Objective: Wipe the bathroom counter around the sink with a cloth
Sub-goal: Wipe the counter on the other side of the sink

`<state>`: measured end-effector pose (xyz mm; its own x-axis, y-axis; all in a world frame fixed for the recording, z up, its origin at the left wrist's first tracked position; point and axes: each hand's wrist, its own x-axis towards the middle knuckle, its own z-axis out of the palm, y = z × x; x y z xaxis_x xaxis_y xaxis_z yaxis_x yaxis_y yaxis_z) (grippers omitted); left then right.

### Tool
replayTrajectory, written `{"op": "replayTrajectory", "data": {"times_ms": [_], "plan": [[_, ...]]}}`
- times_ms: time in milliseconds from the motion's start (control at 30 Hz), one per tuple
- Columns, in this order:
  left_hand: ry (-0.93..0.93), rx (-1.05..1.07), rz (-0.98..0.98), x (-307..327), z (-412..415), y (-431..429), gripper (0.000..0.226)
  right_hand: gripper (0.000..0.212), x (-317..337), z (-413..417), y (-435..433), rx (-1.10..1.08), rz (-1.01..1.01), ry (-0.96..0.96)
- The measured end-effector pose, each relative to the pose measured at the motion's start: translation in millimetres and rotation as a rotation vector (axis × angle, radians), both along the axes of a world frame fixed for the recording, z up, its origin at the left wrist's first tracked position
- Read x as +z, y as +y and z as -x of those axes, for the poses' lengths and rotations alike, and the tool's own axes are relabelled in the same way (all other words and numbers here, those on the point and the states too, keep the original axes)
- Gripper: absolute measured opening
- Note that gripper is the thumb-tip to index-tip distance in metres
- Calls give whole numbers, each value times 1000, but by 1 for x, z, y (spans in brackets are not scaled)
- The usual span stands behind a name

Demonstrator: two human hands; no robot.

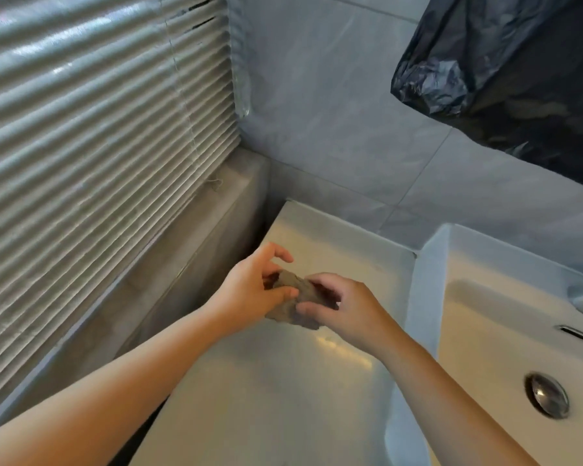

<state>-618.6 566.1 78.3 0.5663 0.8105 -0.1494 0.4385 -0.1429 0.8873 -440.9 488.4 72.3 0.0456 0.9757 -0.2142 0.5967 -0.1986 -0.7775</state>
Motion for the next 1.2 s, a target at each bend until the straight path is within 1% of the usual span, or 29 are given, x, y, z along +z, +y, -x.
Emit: {"op": "replayTrajectory", "data": {"times_ms": [67, 100, 133, 233, 333, 400, 467, 567, 633, 667, 767, 867, 933, 1000, 1067, 1200], "plan": [[-49, 78, 3, -10, -11, 7, 36, 14, -11, -4, 14, -18, -39, 95], [-53, 135, -15, -15, -15, 11, 34, 11, -18, -6, 21, -35, -69, 89], [-49, 196, -37, -19, -19, 16, 30, 12, -24, -9, 27, -49, -86, 76], [-14, 370, -85, -37, -23, 34, 15, 19, -39, -23, 50, -84, -116, -27], [117, 415, -124, -71, -15, 50, 10, 16, -50, -43, 81, -122, -171, -187], [244, 392, -148, -96, -8, 55, 14, 13, -58, -56, 106, -144, -241, -300], [348, 392, -143, -118, -3, 58, 24, 15, -72, -68, 137, -142, -277, -392], [423, 432, -90, -145, -1, 67, 40, 19, -96, -82, 184, -106, -240, -434], [480, 451, -41, -161, 0, 73, 44, 16, -108, -83, 209, -95, -284, -449], [494, 460, -6, -168, 0, 76, 44, 15, -113, -83, 218, -101, -330, -477], [492, 482, 57, -187, -1, 84, 43, 14, -128, -79, 235, -126, -461, -639], [431, 541, 114, -195, -4, 90, 42, 12, -147, -68, 241, -118, -513, -731], [406, 544, 147, -198, -6, 90, 41, 13, -160, -59, 241, -98, -492, -717], [391, 522, 155, -201, -6, 89, 41, 18, -170, -54, 241, -139, -456, -620], [370, 511, 137, -203, -6, 87, 44, 25, -177, -54, 241, -201, -425, -521], [353, 546, 65, -205, -9, 84, 47, 29, -178, -60, 245, -198, -393, -445]]}}
